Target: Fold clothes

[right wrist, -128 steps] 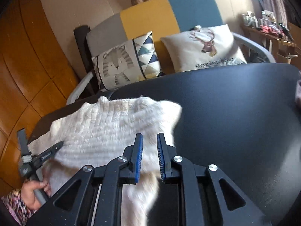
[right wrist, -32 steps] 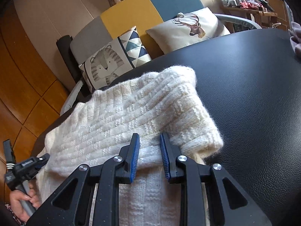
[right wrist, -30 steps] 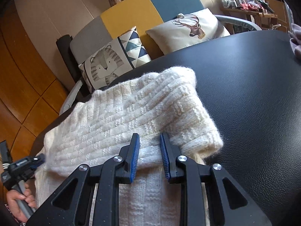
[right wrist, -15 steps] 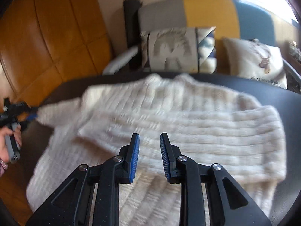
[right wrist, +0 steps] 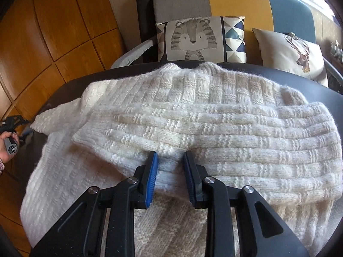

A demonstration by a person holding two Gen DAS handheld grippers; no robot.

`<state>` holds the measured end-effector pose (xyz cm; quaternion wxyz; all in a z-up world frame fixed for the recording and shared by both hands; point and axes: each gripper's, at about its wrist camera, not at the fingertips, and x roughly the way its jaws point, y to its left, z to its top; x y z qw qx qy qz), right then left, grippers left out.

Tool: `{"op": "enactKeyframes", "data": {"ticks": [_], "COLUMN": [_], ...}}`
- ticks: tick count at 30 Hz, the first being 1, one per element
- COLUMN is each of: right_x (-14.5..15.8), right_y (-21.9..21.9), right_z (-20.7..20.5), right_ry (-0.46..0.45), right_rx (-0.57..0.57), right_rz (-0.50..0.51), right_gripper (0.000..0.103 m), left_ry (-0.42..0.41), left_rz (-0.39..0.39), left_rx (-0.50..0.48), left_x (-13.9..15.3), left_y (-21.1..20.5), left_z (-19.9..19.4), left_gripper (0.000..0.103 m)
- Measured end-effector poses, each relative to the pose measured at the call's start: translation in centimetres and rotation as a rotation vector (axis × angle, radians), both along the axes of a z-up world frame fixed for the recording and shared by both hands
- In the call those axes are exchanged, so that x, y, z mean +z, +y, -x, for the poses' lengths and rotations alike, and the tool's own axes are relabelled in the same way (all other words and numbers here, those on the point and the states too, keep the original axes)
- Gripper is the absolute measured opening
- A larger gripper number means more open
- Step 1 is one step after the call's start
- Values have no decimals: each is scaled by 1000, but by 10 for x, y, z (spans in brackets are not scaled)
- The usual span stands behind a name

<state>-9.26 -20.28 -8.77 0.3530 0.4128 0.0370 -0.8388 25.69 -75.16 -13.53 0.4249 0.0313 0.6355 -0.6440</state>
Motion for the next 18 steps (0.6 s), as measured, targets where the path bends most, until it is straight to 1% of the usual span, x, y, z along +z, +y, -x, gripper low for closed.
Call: {"op": "enactKeyframes", "data": {"ticks": [4, 8, 9, 10, 11, 12, 14, 17, 18], "right_x": [0, 1, 1, 1, 1, 1, 1, 0, 0], "right_y": [0, -1, -1, -1, -1, -1, 0, 0, 0], "right_z": [1, -1, -1, -1, -1, -1, -1, -1, -1], "right_ry": [-2, 7, 9, 10, 10, 10, 9, 8, 8], "right_rx": [-3, -5, -5, -5, -6, -6, -5, -4, -3], "right_rz": [7, 0, -1, -1, -1, -1, 1, 2, 3], "right_gripper": [27, 27, 27, 27, 27, 27, 27, 27, 27], "left_ry": [6, -57, -102, -148, -191, -223, -257, -241, -224], "left_rz": [29, 70, 86, 99, 109, 120, 145, 220, 243], "left_rx": [0, -5, -15, -22, -27, -37, -58, -75, -75], "left_x": [-1, 0, 2, 4, 6, 8, 10, 22, 27], "left_y": [-6, -7, -6, -5, -5, -5, -3, 2, 4], "left_z": [6, 19, 23, 27, 29, 31, 34, 38, 40], "left_gripper": [33, 32, 26, 16, 12, 6, 5, 5, 5]}}
